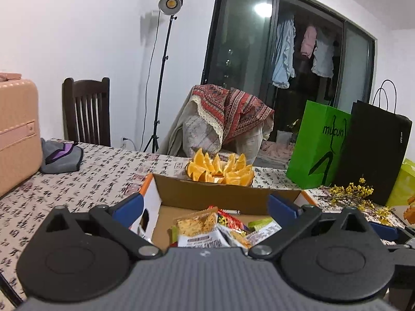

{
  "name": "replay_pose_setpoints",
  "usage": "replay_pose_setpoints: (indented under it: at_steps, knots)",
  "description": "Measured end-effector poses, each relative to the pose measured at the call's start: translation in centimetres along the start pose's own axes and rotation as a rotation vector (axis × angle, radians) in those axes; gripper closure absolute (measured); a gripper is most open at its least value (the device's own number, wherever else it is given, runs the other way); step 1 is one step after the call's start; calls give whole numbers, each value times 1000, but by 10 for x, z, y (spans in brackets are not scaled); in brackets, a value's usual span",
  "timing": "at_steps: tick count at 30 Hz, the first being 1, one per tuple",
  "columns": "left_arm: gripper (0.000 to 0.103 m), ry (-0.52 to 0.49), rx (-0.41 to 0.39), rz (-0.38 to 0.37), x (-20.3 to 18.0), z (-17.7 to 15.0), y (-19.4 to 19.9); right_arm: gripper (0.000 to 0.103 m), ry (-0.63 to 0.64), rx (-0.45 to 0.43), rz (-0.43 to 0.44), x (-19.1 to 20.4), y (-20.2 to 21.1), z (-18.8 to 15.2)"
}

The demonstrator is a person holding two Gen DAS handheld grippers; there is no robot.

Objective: Organize snacks
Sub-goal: 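Lower both held packets into the box and open both tools, then withdraw both tools from the box toward the remaining packets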

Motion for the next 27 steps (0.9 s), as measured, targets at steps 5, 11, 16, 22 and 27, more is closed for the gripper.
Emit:
replay_pose_setpoints:
  at_steps: [5, 11, 16, 22, 27]
  knots:
    - [0, 5, 23, -7, 5, -1, 16, 0, 1, 2, 1, -2, 21, 1]
    - [0, -16, 40, 5, 15, -11, 39, 0, 21, 12, -16, -5, 49, -10]
    - [0, -42, 55, 10, 26, -27, 56, 0, 35, 35, -18, -6, 70, -27]
    - [0, -50, 89, 5, 42, -51, 70, 0, 38, 81, -17, -6, 84, -54]
    - [0, -34, 127, -2, 56, -75, 73, 0, 39, 135, -19, -6, 88, -78]
Point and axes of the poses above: each gripper's, at about its wrist camera, not at the fingertips, and y roughly against the way its jaws point, x to its left, z to its top, the point moved 6 cm from there along -y, roughly the way its jaws point, and after that the axes turned 2 degrees about y, right-handed, at the moved point
